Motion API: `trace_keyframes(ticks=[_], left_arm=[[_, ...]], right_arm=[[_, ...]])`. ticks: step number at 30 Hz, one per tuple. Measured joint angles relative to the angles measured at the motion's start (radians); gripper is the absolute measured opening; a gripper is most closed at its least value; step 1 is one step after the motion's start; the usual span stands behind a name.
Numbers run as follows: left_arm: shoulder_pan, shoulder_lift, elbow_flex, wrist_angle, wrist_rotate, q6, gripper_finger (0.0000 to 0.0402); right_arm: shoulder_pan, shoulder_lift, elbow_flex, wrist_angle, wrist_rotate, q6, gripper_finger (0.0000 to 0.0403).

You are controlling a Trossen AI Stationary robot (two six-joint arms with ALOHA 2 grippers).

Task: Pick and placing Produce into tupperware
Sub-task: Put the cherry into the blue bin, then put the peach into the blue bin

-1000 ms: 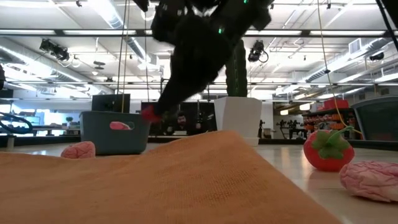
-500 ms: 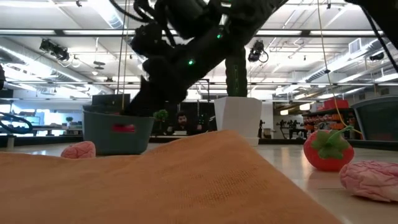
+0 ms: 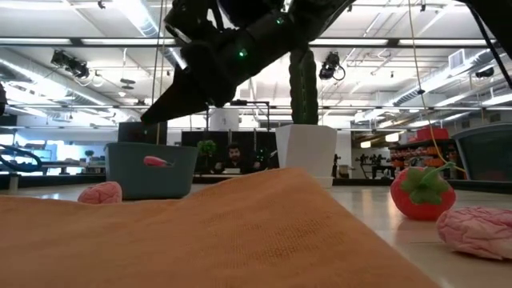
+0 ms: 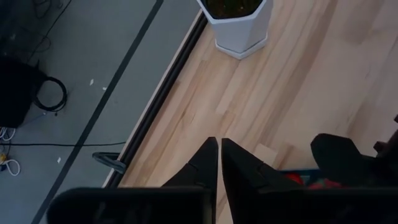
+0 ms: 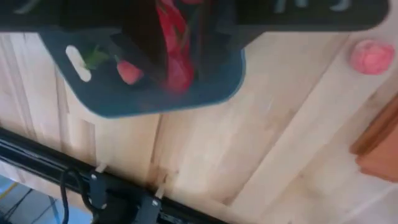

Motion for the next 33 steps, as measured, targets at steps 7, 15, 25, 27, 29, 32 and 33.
trace_keyframes(ticks=[7, 15, 25, 27, 29, 32, 33], left_arm=[[0.000, 0.000, 0.000, 0.005, 0.000, -0.006, 0.0022], [-0.011, 0.002, -0.001, -0.048, 0.104, -0.029, 0.0023], [-0.237, 0.006, -0.331, 0.022, 0.323, -0.196, 0.0033], [-0.304, 0.006, -0.434, 0.076, 0.378, -0.198, 0.0031], [-0.372, 0.007, -0.526, 0.175, 0.395, -0.207, 0.0027], [-0.460, 0.008, -0.623, 0.452, 0.417, -0.226, 0.0021], [-0.484, 0.008, -0.645, 0.547, 0.435, -0.222, 0.0019]], right_arm=[[-0.020, -0.002, 0.000, -0.008, 0.062, -0.001, 0.0158], [-0.022, -0.166, -0.002, -0.264, 0.129, 0.032, 0.0158], [0.032, -0.453, -0.024, -0.885, 0.181, 0.329, 0.0134], [0.049, -0.511, -0.058, -0.926, 0.248, 0.354, 0.0133], [0.066, -0.567, -0.096, -0.932, 0.321, 0.378, 0.0133], [0.079, -0.663, -0.155, -0.925, 0.410, 0.424, 0.0133], [0.081, -0.692, -0.173, -0.924, 0.432, 0.445, 0.0133]])
